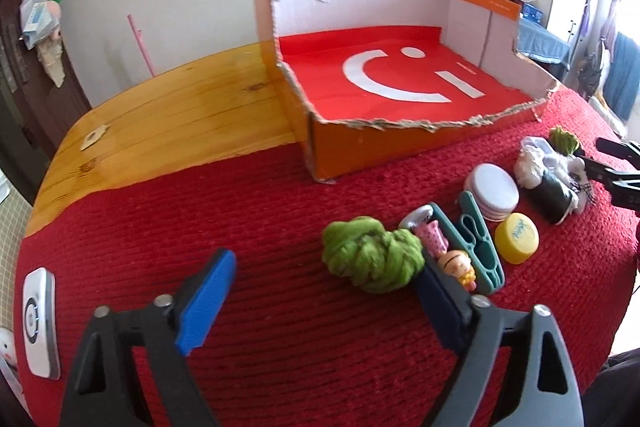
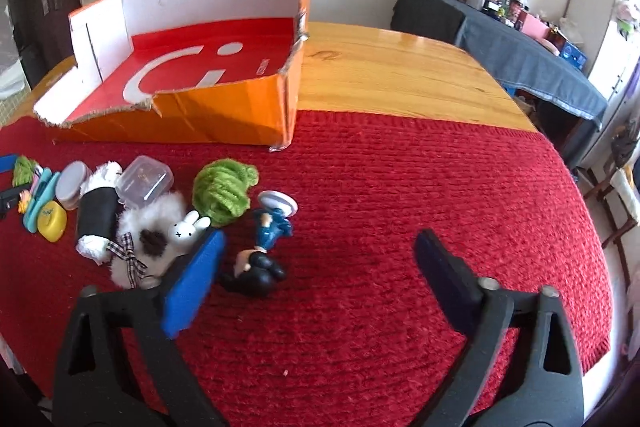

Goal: Organize objects
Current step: 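Grasp the green yarn ball with the left gripper while the right gripper grasps the black figurine, then carry the yarn ball and figurine into the box with both grippers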

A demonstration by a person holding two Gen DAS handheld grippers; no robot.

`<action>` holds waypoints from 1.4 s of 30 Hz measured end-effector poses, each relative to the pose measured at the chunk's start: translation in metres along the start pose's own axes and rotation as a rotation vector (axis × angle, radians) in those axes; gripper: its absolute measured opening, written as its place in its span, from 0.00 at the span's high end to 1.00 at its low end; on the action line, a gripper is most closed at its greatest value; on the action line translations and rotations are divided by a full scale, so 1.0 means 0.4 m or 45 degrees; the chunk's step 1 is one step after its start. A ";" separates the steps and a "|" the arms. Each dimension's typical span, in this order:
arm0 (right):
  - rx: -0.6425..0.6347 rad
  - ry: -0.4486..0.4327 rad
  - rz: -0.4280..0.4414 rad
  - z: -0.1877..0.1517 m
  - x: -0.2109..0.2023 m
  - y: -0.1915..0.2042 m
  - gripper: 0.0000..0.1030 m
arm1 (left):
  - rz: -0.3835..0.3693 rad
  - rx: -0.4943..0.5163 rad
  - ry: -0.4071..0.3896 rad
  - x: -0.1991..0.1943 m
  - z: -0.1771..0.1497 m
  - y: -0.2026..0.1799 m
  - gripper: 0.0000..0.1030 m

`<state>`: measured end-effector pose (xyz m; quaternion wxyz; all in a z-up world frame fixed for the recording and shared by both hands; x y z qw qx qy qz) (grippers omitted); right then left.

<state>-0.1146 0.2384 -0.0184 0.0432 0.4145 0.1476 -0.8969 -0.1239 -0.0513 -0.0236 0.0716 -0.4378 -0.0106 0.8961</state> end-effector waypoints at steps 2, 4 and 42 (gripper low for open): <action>0.018 -0.009 0.042 0.001 0.003 0.002 0.29 | -0.017 -0.005 -0.006 0.001 0.003 -0.003 0.19; 0.033 -0.018 0.087 0.004 0.002 0.004 0.40 | -0.033 -0.011 -0.007 0.001 0.004 -0.005 0.22; 0.030 -0.271 0.268 0.062 -0.140 0.025 0.76 | -0.157 0.018 -0.176 -0.131 0.063 -0.051 0.60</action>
Point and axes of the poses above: each gripper's, at about its wrist camera, not at the fingertips, and x roughly the way its jaws point, y to its left, z to its top, the point moved 5 cm from there along x, roughly the way its jaws point, and after that the axes turned 11 degrees about -x, right-handed, at the moved point
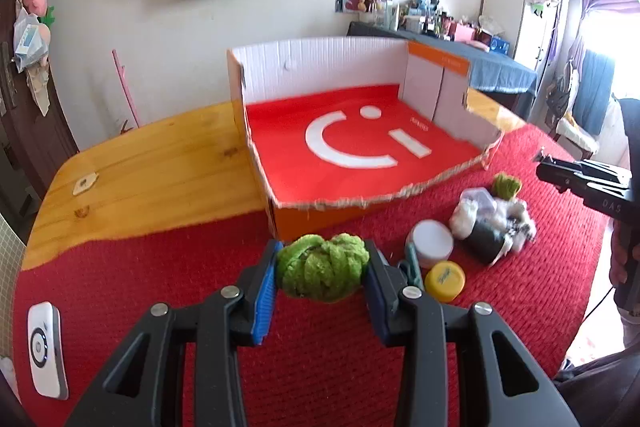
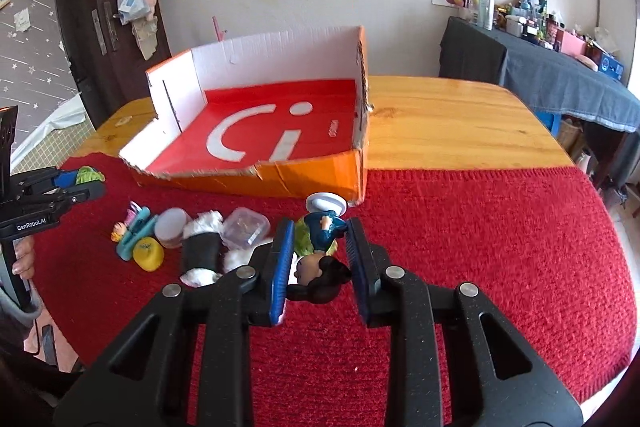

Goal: Organize objects
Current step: 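Carry the yarn ball and figurine into the box with both grippers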

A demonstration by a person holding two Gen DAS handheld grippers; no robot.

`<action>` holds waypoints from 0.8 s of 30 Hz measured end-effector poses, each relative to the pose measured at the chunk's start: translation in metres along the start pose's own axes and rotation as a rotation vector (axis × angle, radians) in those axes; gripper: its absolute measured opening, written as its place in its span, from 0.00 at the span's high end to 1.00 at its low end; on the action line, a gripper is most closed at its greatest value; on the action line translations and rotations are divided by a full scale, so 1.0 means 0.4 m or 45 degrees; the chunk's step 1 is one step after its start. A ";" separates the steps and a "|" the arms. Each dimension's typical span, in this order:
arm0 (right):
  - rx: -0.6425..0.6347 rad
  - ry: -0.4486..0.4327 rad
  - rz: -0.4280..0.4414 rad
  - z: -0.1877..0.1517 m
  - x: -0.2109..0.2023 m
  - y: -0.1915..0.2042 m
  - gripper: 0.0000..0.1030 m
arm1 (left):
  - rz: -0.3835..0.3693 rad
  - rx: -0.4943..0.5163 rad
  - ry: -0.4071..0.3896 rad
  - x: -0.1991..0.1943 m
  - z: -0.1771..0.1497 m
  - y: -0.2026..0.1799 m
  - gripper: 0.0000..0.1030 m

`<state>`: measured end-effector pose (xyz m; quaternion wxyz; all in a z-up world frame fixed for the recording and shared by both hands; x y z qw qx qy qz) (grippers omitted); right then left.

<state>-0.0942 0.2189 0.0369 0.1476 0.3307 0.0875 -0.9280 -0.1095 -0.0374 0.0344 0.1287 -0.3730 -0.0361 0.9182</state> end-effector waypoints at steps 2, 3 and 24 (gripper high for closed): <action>-0.012 -0.022 0.006 0.023 -0.008 0.002 0.76 | -0.007 0.011 -0.026 -0.012 0.024 -0.007 0.60; -0.018 -0.035 0.021 0.042 -0.010 0.002 0.76 | -0.009 0.013 -0.031 -0.015 0.033 -0.008 0.60; -0.284 0.282 0.189 0.205 0.289 0.018 0.75 | -0.025 0.223 0.265 0.218 0.157 -0.034 0.60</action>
Point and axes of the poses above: each gripper's, at about its wrist camera, not at the fingertips, and x roughly the way its jaws point, y to its left, z to its top, the point moved 5 cm from there along x, roughly the way its jaws point, and after that the axes turned 11 degrees about -x, right-handed, at the moved point
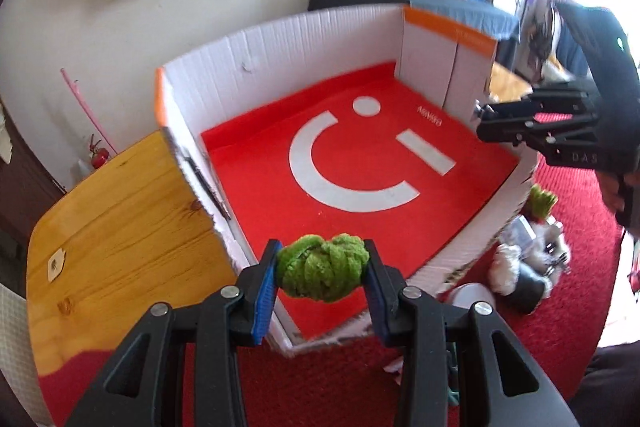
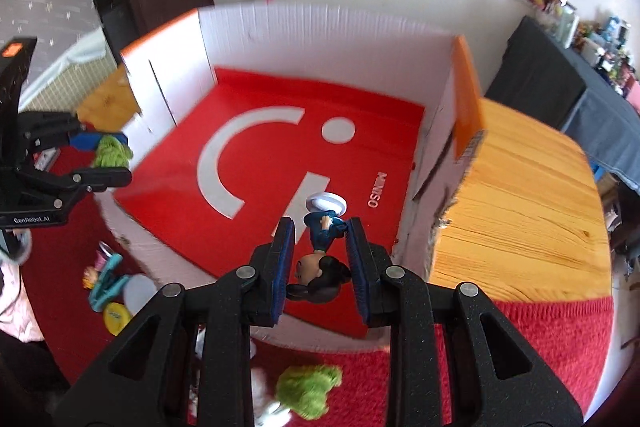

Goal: Organize objects
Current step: 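Carry the yarn ball and figurine into the box with both grippers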

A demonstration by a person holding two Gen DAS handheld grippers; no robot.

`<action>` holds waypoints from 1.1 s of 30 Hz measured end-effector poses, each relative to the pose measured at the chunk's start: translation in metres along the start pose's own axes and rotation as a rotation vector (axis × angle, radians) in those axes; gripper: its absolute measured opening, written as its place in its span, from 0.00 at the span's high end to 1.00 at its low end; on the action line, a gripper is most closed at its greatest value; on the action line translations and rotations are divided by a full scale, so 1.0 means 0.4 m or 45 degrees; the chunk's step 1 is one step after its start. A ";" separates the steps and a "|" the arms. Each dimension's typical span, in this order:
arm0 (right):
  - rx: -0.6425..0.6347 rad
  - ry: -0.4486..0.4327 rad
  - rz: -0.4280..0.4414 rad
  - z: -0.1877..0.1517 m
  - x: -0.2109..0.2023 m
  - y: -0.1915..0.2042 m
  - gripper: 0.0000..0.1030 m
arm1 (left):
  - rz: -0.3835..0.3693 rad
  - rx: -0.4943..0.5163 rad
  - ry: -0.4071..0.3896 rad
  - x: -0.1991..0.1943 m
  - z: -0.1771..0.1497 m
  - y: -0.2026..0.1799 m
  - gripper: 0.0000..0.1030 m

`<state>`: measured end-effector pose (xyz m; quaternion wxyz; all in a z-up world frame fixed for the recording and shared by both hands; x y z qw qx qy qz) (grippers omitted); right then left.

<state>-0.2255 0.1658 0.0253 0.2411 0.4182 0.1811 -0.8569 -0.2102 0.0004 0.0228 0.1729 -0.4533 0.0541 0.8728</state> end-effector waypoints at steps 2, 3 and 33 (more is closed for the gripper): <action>-0.026 0.055 0.012 -0.002 0.029 -0.003 0.75 | -0.004 0.024 0.053 0.024 0.002 -0.001 0.60; -0.035 0.075 0.016 -0.003 0.040 -0.005 0.75 | 0.001 0.038 0.077 0.036 0.002 -0.002 0.60; -0.227 0.240 0.002 -0.025 0.080 -0.003 0.75 | 0.038 0.234 0.175 0.079 0.003 -0.017 0.57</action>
Point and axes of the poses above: each gripper's, at about its wrist camera, not at the fingertips, and x roughly the way its jaws point, y to its left, z to its top, the point moved 5 cm from there along x, roughly the way its jaws point, and after that the axes turned 11 degrees about -x, right-handed, at the moved point
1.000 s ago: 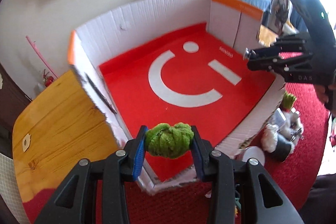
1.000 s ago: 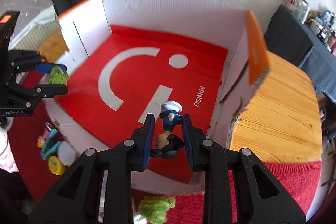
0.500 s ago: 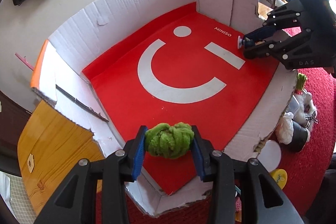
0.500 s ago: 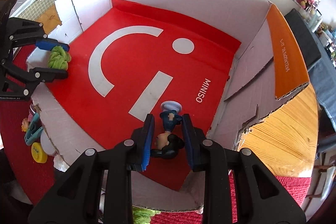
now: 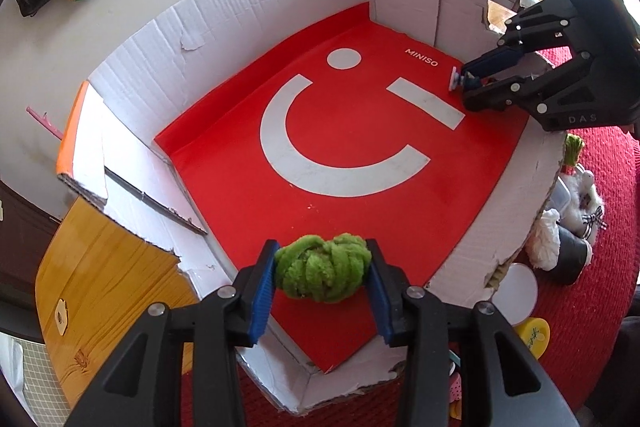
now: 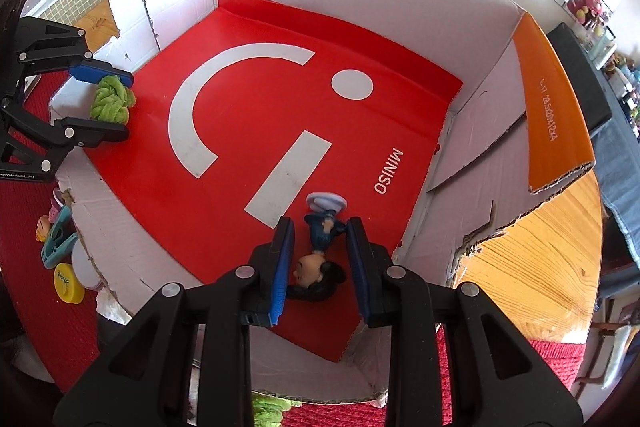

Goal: Organize objects
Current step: 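Carry the yarn ball and figurine into the box with both grippers, then open both grippers to release the yarn ball and figurine, then lift out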

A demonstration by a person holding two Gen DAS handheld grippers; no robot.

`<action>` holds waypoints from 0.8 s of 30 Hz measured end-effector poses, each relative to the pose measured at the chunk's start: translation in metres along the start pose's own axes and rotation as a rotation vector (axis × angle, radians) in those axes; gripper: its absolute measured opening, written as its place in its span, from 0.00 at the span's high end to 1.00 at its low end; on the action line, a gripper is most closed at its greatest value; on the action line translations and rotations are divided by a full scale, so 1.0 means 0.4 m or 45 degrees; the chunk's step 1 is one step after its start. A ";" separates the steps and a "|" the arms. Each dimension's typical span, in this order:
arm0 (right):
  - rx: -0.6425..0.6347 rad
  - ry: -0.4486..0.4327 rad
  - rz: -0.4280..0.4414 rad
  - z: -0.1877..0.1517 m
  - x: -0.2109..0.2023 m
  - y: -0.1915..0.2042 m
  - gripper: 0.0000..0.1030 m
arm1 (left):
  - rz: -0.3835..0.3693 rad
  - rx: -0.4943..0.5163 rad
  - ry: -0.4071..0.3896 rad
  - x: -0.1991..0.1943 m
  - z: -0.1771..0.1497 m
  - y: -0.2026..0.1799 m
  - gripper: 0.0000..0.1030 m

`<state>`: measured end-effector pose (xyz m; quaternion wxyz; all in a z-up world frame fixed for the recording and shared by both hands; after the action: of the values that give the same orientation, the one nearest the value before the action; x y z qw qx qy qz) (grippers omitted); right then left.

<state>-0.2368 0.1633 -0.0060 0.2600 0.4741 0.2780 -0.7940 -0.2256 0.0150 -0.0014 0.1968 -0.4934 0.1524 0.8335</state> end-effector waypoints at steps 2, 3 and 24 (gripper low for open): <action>-0.004 0.002 -0.002 -0.002 -0.002 -0.001 0.75 | -0.001 0.001 0.000 0.001 -0.001 -0.002 0.57; -0.003 0.002 -0.001 -0.003 -0.004 -0.003 0.75 | 0.001 0.000 0.000 0.001 -0.001 -0.003 0.56; 0.030 -0.018 0.030 -0.009 -0.039 -0.023 0.75 | -0.009 -0.023 -0.011 -0.009 -0.009 -0.007 0.44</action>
<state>-0.2343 0.1746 0.0082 0.2658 0.4748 0.2610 -0.7974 -0.2200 0.0155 -0.0002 0.1959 -0.4919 0.1425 0.8363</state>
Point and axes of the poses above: each gripper's, at about its wrist camera, not at the fingertips, and x roughly the way its jaws point, y to its left, z to its top, the point moved 5 cm from there along x, roughly the way its jaws point, and after that the axes turned 11 degrees about -x, right-handed, at the moved point
